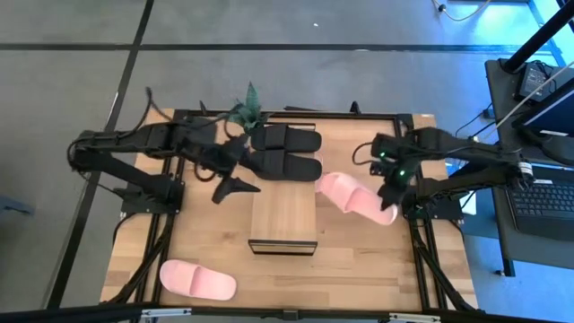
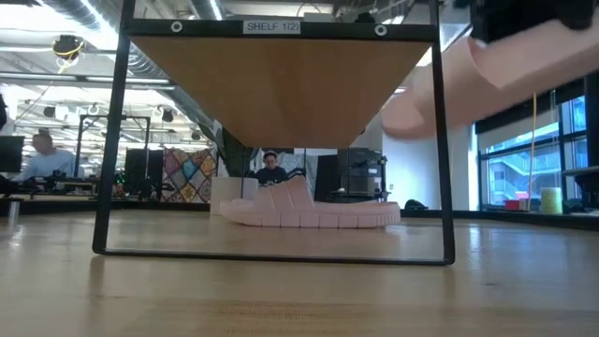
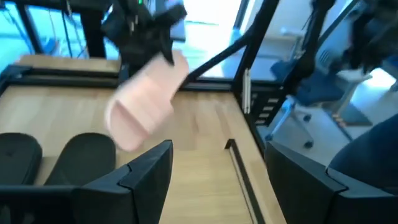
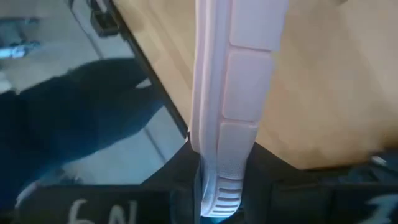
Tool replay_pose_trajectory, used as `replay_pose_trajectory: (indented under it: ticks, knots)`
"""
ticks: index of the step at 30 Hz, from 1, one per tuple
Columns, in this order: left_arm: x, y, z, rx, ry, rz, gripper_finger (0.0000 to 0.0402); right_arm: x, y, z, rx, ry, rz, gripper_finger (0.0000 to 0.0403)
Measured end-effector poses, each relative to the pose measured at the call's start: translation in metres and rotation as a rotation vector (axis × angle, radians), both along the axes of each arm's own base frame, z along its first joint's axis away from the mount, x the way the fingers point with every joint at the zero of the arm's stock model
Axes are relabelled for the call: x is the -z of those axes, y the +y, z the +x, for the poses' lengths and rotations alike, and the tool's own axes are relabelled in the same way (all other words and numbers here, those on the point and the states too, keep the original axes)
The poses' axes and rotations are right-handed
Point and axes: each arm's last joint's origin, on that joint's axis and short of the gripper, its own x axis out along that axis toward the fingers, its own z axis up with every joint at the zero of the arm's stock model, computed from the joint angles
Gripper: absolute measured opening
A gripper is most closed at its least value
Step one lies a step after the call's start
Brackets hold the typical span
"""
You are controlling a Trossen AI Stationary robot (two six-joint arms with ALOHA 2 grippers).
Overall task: Pick and place slides into the shelf
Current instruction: Put the pink slide under the shelf
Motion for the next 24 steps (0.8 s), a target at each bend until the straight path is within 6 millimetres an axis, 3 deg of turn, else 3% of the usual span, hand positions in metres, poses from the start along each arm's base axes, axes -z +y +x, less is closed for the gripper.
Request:
replay_pose_trajectory:
  ticks: [4, 10, 19, 24]
  knots:
    - [0.016, 0.001, -0.023, 0.004, -0.129, -0.010, 0.0245, 0.033, 0.001, 0.007, -0.039, -0.043, 0.049, 0.0073]
    - [0.051, 0.002, -0.051, -0.032, -0.281, -0.074, 0.0245, 0.067, 0.007, 0.010, -0.093, -0.077, 0.073, 0.0073]
    - [0.105, 0.004, -0.070, -0.097, -0.375, -0.169, 0.0245, 0.101, 0.014, 0.019, -0.125, -0.204, 0.067, 0.0073]
    - [0.119, 0.005, -0.081, -0.142, -0.407, -0.172, 0.0245, 0.114, 0.018, 0.017, -0.112, -0.187, 0.107, 0.0073]
